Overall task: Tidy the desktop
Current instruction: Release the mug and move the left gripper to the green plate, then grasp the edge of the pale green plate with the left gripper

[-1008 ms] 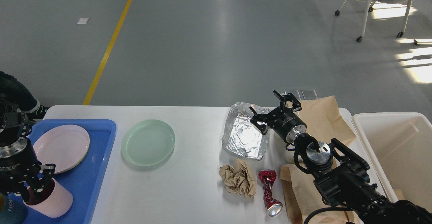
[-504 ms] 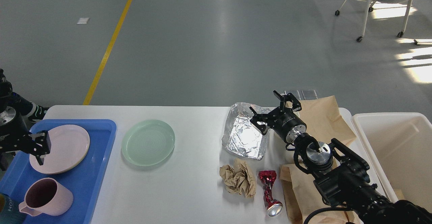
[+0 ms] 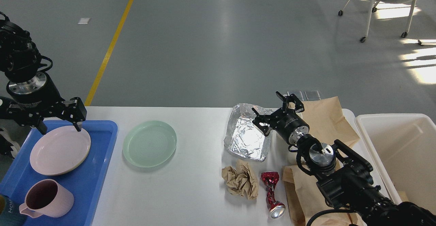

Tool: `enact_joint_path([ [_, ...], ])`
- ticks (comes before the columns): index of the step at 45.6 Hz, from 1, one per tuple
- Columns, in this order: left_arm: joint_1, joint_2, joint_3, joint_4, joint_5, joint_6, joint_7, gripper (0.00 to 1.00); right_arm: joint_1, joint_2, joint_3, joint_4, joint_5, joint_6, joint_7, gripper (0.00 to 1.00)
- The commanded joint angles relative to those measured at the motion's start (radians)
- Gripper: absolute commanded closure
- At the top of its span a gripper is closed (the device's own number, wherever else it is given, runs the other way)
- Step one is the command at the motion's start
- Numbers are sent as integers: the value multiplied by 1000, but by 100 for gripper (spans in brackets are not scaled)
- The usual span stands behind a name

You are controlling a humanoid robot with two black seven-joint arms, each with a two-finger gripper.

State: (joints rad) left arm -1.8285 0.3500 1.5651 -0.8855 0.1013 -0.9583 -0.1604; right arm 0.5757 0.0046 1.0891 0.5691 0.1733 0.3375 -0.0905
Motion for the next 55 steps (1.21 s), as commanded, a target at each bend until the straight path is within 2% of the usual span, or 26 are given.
enact_joint_path([
  [1, 12, -32, -2, -1, 1, 91, -19, 16, 0, 0, 0, 0, 0, 0, 0, 0],
  [10, 112, -63, -46, 16, -2, 265, -14, 16, 1, 0, 0, 0, 0, 0, 0, 0],
  [17, 201, -63, -134, 63, -5, 288, -11, 16, 1, 0, 0, 0, 0, 0, 0, 0],
  [19, 239, -65, -158, 91, -5, 289, 1, 16, 0, 0, 0, 0, 0, 0, 0, 0],
  [22, 293, -63, -200, 140, -6, 291, 36, 16, 0, 0, 0, 0, 0, 0, 0, 0],
  [26, 342, -63, -264, 174, -8, 289, 119, 16, 0, 0, 0, 0, 0, 0, 0, 0],
  [32, 405, -65, -381, 178, -8, 291, 281, 16, 1, 0, 0, 0, 0, 0, 0, 0],
  [33, 425, -65, -428, 180, -8, 294, 345, 16, 0, 0, 0, 0, 0, 0, 0, 0],
  [37, 451, -62, -511, 181, -8, 300, 416, 16, 1, 0, 0, 0, 0, 0, 0, 0],
  [43, 483, -60, -593, 181, -11, 322, 435, 16, 1, 0, 0, 0, 0, 0, 0, 0],
  [55, 488, -74, -602, 181, -58, 374, 437, 17, 0, 0, 0, 0, 0, 0, 0, 0],
])
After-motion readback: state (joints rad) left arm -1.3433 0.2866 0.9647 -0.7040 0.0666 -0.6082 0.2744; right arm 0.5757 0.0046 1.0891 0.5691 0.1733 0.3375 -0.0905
